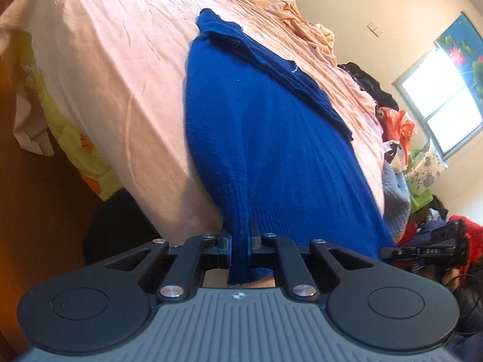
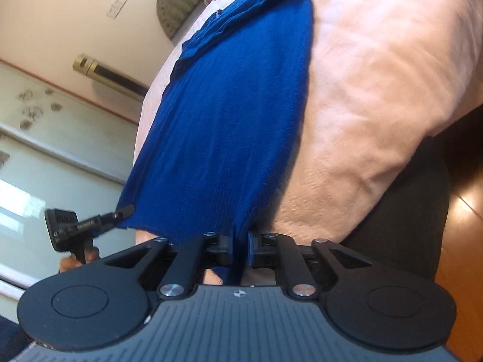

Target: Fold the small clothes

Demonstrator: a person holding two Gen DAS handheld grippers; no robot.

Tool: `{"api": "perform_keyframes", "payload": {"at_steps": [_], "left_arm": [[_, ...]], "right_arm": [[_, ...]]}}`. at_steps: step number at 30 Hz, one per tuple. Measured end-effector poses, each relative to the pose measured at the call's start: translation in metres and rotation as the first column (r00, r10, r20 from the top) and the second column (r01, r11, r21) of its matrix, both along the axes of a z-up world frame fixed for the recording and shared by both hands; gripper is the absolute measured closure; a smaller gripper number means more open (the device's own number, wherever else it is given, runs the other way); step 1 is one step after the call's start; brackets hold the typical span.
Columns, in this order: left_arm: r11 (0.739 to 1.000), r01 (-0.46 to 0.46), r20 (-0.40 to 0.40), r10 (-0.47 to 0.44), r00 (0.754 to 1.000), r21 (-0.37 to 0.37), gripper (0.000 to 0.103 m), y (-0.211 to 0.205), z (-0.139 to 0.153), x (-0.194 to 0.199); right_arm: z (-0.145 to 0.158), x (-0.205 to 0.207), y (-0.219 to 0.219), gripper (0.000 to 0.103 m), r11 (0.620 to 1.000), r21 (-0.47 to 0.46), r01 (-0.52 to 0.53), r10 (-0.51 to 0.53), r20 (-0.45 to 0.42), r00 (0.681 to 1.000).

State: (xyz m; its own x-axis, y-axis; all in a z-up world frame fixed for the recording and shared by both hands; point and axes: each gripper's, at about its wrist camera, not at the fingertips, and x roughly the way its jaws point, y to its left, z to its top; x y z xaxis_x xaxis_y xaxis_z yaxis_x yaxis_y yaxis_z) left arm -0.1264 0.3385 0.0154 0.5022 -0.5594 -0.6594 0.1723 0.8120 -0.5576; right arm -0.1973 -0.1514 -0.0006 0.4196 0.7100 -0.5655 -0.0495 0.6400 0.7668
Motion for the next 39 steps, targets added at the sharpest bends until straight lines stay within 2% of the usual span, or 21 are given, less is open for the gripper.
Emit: {"api": "perform_keyframes", "payload": {"at_steps": [2,5,6,7,8,11,13,19,22,26,30,33,39], "left_arm": [[1.000,-0.011,-0.024,0.010,1.000,-0.024,0.093,0.002,-0.004,0.002],[0.995,-0.036,-0.079,0.029,0.996,-0.094,0.086,0.007,-0.010,0.008],[0.993,-0.039,-0.083,0.030,0.996,-0.109,0.086,0.007,-0.011,0.008],[0.993,-0.037,-0.078,0.029,0.997,-0.108,0.086,0.007,-0.011,0.008],[0.995,-0.034,-0.068,0.027,0.997,-0.098,0.086,0.005,-0.010,0.008],[1.000,-0.018,-0.005,0.018,1.000,-0.012,0.093,-0.005,0.000,0.004],[1.000,-0.014,0.031,0.013,0.999,0.007,0.093,-0.007,0.009,0.004],[0.990,-0.009,0.119,0.026,0.993,-0.137,0.093,0.003,0.044,0.029],[0.979,-0.014,0.155,0.046,0.987,-0.201,0.093,0.004,0.063,0.059],[0.966,-0.026,0.181,0.074,0.981,-0.257,0.093,-0.003,0.078,0.116],[0.963,-0.042,0.167,0.089,0.982,-0.267,0.093,-0.015,0.075,0.185],[0.969,-0.053,0.149,0.092,0.985,-0.243,0.093,-0.028,0.066,0.234],[0.977,-0.054,0.145,0.085,0.986,-0.205,0.093,-0.051,0.051,0.315]], "right_arm": [[-0.004,-0.001,-0.003,0.067,0.998,0.059,0.017,-0.017,-0.011,1.000],[-0.009,0.001,-0.005,0.067,0.995,0.092,0.040,-0.037,-0.035,0.999],[-0.010,0.000,-0.005,0.067,0.994,0.099,0.047,-0.043,-0.033,0.998],[-0.010,0.000,-0.005,0.089,0.995,0.087,0.039,-0.037,-0.028,0.999],[-0.011,0.000,-0.002,0.094,0.998,0.062,0.030,-0.028,-0.030,0.999],[-0.007,-0.003,-0.005,0.094,0.996,0.082,0.026,-0.027,0.012,1.000],[0.001,-0.002,-0.010,0.094,0.993,0.112,0.032,-0.038,0.052,0.998],[0.040,0.022,-0.031,0.094,0.964,0.256,0.071,-0.120,0.183,0.976],[0.057,0.047,-0.046,0.094,0.935,0.340,0.101,-0.191,0.242,0.951],[0.068,0.109,-0.058,0.094,0.907,0.397,0.139,-0.260,0.268,0.928],[0.062,0.172,-0.072,0.094,0.893,0.412,0.181,-0.305,0.260,0.916],[0.053,0.217,-0.081,0.093,0.883,0.420,0.212,-0.331,0.234,0.914],[0.020,0.290,-0.090,0.093,0.869,0.411,0.275,-0.369,0.170,0.913]]}}
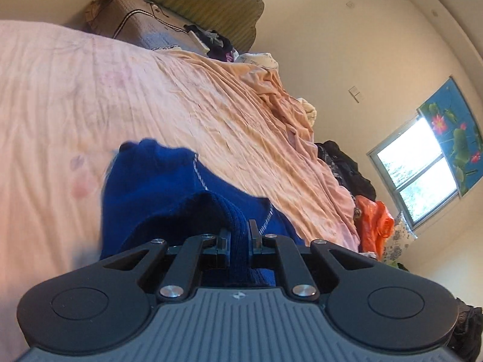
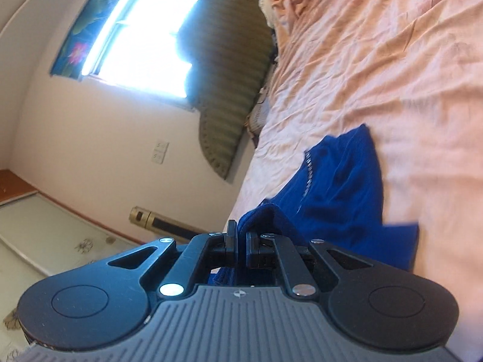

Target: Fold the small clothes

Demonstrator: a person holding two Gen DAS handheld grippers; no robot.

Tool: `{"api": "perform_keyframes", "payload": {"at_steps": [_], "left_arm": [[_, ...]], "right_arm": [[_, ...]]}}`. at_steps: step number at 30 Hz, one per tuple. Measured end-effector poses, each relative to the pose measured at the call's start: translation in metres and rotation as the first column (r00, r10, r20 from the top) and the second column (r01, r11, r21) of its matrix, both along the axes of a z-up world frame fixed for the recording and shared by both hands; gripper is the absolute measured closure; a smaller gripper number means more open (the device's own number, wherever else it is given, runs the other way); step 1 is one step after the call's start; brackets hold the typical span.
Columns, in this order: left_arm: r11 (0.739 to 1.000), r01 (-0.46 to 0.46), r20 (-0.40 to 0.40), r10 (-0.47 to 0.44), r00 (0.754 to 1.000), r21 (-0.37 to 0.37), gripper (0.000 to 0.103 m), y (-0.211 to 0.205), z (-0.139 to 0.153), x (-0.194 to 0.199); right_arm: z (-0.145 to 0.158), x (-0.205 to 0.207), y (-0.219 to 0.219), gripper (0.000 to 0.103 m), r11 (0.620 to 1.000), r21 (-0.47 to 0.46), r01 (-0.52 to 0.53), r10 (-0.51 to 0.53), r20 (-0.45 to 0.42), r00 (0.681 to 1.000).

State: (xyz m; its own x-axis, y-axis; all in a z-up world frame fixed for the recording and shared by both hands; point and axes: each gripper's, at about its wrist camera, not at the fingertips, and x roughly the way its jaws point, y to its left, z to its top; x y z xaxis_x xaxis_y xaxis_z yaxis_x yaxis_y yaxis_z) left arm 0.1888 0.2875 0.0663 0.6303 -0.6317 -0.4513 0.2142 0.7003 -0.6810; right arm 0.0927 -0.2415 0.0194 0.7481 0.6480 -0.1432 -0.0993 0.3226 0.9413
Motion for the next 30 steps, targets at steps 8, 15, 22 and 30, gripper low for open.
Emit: {"api": "perform_keyframes", "payload": {"at_steps": [8,15,22,30], "left_arm": [[0.997,-0.064,-0.012,0.064,0.998,0.037,0.093,-0.012,-0.027,0.094],[0.993,-0.099,-0.071,0.104,0.992,0.059,0.078,-0.019,-0.053,0.142],[0.989,-0.147,0.006,0.147,0.989,-0.009,0.000,-0.008,-0.011,0.119],[0.947,-0.318,0.000,0.318,0.948,0.036,0.000,0.031,-0.030,-0.021]], "right_arm": [[-0.050,0.101,-0.012,0.092,0.998,0.031,0.055,-0.050,-0.152,0.987],[-0.068,0.144,-0.002,0.060,0.997,-0.036,0.070,-0.077,-0.241,0.968],[-0.013,0.093,0.004,0.036,0.984,-0.150,0.101,-0.115,-0.088,0.989],[0.002,-0.070,0.016,0.035,0.909,-0.405,0.099,-0.110,-0.004,0.994]]}}
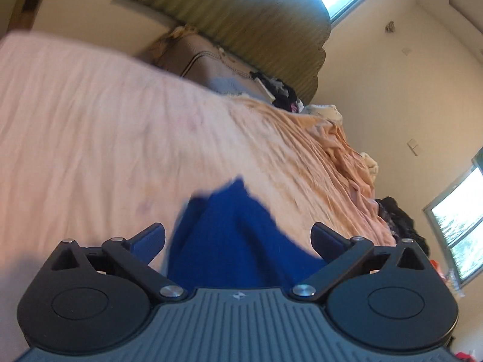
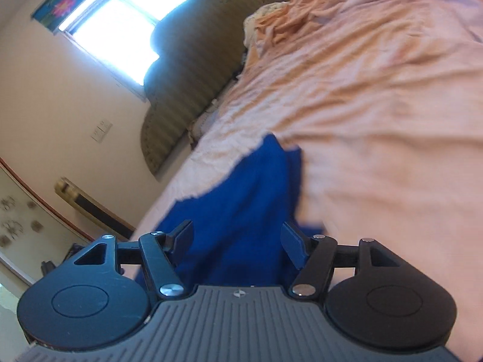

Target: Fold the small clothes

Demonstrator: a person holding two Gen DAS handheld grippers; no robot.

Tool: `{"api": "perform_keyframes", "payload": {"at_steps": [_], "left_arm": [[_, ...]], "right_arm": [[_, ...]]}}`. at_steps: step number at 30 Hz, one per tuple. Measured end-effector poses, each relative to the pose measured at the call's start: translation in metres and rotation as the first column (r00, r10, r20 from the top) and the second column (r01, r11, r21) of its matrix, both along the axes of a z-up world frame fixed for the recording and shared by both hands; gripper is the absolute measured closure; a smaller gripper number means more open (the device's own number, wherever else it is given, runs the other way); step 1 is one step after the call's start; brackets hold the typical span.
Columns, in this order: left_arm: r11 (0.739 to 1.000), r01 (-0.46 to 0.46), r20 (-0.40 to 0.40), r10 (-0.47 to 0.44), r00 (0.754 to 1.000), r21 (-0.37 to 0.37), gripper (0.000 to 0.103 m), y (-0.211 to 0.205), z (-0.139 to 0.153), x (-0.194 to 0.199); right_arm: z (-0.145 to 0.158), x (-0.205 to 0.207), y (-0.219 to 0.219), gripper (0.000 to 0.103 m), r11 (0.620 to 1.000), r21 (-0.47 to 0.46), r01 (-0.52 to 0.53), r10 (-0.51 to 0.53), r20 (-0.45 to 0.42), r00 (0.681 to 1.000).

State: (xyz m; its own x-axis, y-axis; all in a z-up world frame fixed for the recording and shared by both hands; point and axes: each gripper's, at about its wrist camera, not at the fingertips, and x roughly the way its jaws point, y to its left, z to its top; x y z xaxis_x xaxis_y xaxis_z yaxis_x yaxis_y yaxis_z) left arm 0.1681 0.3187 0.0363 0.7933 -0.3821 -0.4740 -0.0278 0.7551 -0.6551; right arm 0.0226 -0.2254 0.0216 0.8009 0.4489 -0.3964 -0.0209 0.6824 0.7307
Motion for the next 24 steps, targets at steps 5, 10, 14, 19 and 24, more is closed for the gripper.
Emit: {"api": "perform_keyframes", "payload": {"at_steps": [5,10,14,19,24], "left_arm": [[0.984,-0.056,-0.060,0.046,0.997,-0.170,0.000,0.008,-0.058,-0.074],[0.942,-0.002,0.034,0.014,0.999,-0.337,0.000,-0.011,-0.068,-0.075],[0.958,0.060,0.018,-0.057,0.998,-0.280,0.000,-0.034,-0.063,-0.048],[0.993,-0.080,-0.081,0.072,0.994,-0.091,0.075,-0.052,-0.057,-0.032],[0.988,-0.112,-0.066,0.106,0.992,-0.102,0.091,-0.045,-0.070,-0.036]], "right_arm": [[-0.032,-0.054,0.006,0.035,0.998,0.041,0.042,-0.038,-0.089,0.995],[-0.038,-0.028,0.031,0.035,0.992,0.098,0.073,-0.064,-0.098,0.993],[-0.044,0.005,0.047,0.046,0.974,0.091,0.206,-0.192,-0.145,0.971],[-0.052,0.021,0.059,0.084,0.976,0.066,0.207,-0.193,-0.170,0.966],[-0.053,0.027,0.054,0.089,0.975,0.103,0.199,-0.178,-0.182,0.967]]}}
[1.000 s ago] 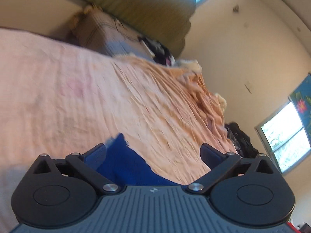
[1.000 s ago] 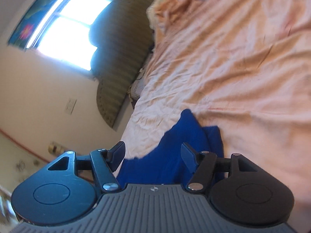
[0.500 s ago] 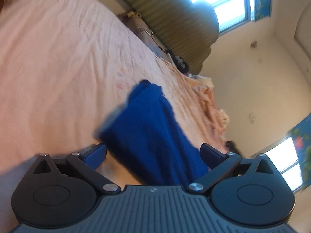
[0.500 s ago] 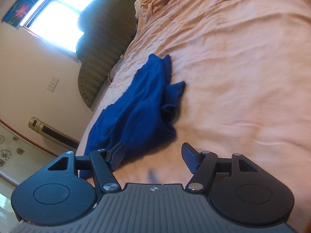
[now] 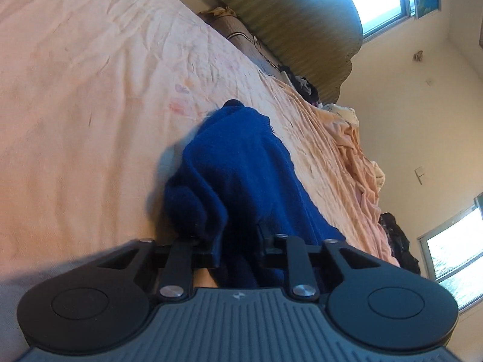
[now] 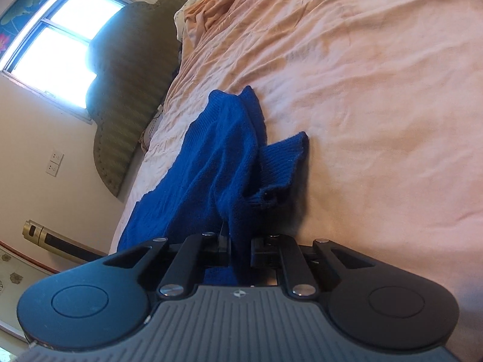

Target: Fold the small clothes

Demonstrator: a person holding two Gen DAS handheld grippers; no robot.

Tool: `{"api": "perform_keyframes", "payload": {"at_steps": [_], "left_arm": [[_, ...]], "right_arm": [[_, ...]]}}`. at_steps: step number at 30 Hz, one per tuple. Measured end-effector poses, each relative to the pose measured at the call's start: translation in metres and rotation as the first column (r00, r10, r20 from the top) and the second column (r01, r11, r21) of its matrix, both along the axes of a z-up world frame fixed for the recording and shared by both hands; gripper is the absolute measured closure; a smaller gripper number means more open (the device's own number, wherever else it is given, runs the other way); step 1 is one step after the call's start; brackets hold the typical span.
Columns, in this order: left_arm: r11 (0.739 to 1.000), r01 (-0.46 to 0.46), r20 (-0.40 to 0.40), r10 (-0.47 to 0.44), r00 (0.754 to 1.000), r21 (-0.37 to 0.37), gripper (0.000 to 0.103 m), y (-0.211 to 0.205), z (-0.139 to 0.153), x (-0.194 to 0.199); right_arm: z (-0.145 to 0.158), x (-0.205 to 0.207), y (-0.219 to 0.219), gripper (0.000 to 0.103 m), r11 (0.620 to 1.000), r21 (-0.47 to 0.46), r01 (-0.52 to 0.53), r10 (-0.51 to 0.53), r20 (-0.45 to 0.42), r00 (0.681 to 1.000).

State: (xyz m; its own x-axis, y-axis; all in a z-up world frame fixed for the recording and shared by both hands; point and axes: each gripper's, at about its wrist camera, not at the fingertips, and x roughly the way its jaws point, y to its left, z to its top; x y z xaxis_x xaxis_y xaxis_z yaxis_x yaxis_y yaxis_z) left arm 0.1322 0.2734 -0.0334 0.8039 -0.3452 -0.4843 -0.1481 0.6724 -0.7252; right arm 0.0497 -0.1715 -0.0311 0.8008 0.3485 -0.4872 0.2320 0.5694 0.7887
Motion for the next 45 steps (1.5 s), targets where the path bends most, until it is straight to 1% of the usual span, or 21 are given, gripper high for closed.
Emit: {"api": "perform_keyframes", "payload": {"at_steps": [3,7,11,14,17,19,20,22,23,25,27,29,31,33,34,36,39,40,42,44,45], "left_arm": [[0.997,0.005,0.024,-0.007,1.000,0.072,0.096,-0.002,0.009,-0.009],[0.983,0.031,0.108,-0.051,0.993,0.182,0.097,-0.008,0.050,-0.034],[0.979,0.069,0.158,-0.100,0.982,0.190,0.099,0.003,0.081,-0.069],[0.978,0.082,0.171,-0.115,0.978,0.191,0.099,0.013,0.092,-0.106],[0.949,0.198,0.128,-0.234,0.964,0.244,0.098,0.013,0.074,-0.127],[0.939,0.229,0.059,-0.252,0.966,0.258,0.098,0.013,0.049,-0.126],[0.933,0.234,0.010,-0.246,0.969,0.274,0.098,0.014,0.041,-0.123],[0.935,0.213,-0.069,-0.202,0.977,0.284,0.098,0.021,0.032,-0.112],[0.940,0.206,-0.075,-0.192,0.978,0.272,0.098,0.026,0.033,-0.106],[0.942,0.201,-0.059,-0.192,0.980,0.269,0.093,0.032,0.041,-0.097],[0.930,0.192,-0.051,-0.185,0.981,0.315,0.074,0.030,0.052,-0.082],[0.922,0.182,-0.034,-0.181,0.983,0.343,0.060,0.026,0.063,-0.063],[0.913,0.193,0.015,-0.213,0.977,0.360,0.050,0.018,0.079,-0.042],[0.882,0.225,0.054,-0.270,0.961,0.413,0.038,0.000,0.093,-0.014],[0.858,0.246,0.063,-0.305,0.950,0.452,0.038,-0.012,0.098,0.002],[0.809,0.262,0.060,-0.343,0.938,0.525,0.038,-0.030,0.099,0.036],[0.723,0.310,0.003,-0.396,0.918,0.618,0.038,-0.053,0.090,0.089],[0.707,0.322,-0.019,-0.399,0.917,0.629,0.038,-0.058,0.084,0.105],[0.708,0.337,-0.057,-0.388,0.920,0.621,0.038,-0.064,0.071,0.133],[0.707,0.376,-0.080,-0.414,0.907,0.599,0.038,-0.071,0.060,0.153],[0.692,0.389,-0.091,-0.425,0.900,0.608,0.038,-0.077,0.056,0.158]], "right_arm": [[0.018,0.002,-0.006,0.090,1.000,0.000,-0.014,0.014,0.037,0.999],[0.055,-0.013,-0.018,0.091,0.999,-0.007,-0.054,0.054,0.107,0.993],[0.072,-0.044,-0.029,0.091,0.993,0.016,-0.118,0.115,0.141,0.983],[0.066,-0.077,-0.034,0.091,0.988,0.030,-0.153,0.148,0.136,0.980],[0.038,-0.092,-0.032,0.082,0.987,-0.045,-0.152,0.154,0.042,0.987],[0.020,-0.094,-0.035,0.070,0.989,-0.090,-0.114,0.112,-0.036,0.993],[0.016,-0.097,-0.039,0.068,0.993,-0.062,-0.104,0.104,-0.010,0.995],[0.023,-0.101,-0.048,0.060,0.997,-0.050,-0.064,0.065,0.018,0.998],[0.032,-0.102,-0.052,0.054,0.997,-0.069,-0.038,0.041,0.044,0.998],[0.049,-0.100,-0.061,0.051,0.993,-0.119,0.017,-0.005,0.100,0.995],[0.063,-0.084,-0.066,0.051,0.986,-0.165,0.011,0.009,0.117,0.993],[0.075,-0.056,-0.062,0.051,0.975,-0.216,-0.045,0.074,0.128,0.989],[0.084,-0.021,-0.051,0.051,0.944,-0.313,-0.106,0.150,0.119,0.981],[0.089,0.017,-0.038,0.051,0.883,-0.445,-0.149,0.215,0.099,0.972],[0.090,0.037,-0.033,0.051,0.854,-0.493,-0.165,0.234,0.081,0.969],[0.087,0.072,-0.026,0.051,0.827,-0.523,-0.207,0.267,0.041,0.963],[0.073,0.118,-0.017,0.049,0.807,-0.529,-0.263,0.288,-0.036,0.957],[0.068,0.129,-0.015,0.048,0.804,-0.532,-0.265,0.282,-0.051,0.958],[0.057,0.145,-0.012,0.048,0.804,-0.521,-0.289,0.293,-0.076,0.953],[0.045,0.156,-0.007,0.048,0.798,-0.501,-0.334,0.323,-0.113,0.940],[0.043,0.157,-0.005,0.047,0.791,-0.511,-0.336,0.335,-0.097,0.937]]}}
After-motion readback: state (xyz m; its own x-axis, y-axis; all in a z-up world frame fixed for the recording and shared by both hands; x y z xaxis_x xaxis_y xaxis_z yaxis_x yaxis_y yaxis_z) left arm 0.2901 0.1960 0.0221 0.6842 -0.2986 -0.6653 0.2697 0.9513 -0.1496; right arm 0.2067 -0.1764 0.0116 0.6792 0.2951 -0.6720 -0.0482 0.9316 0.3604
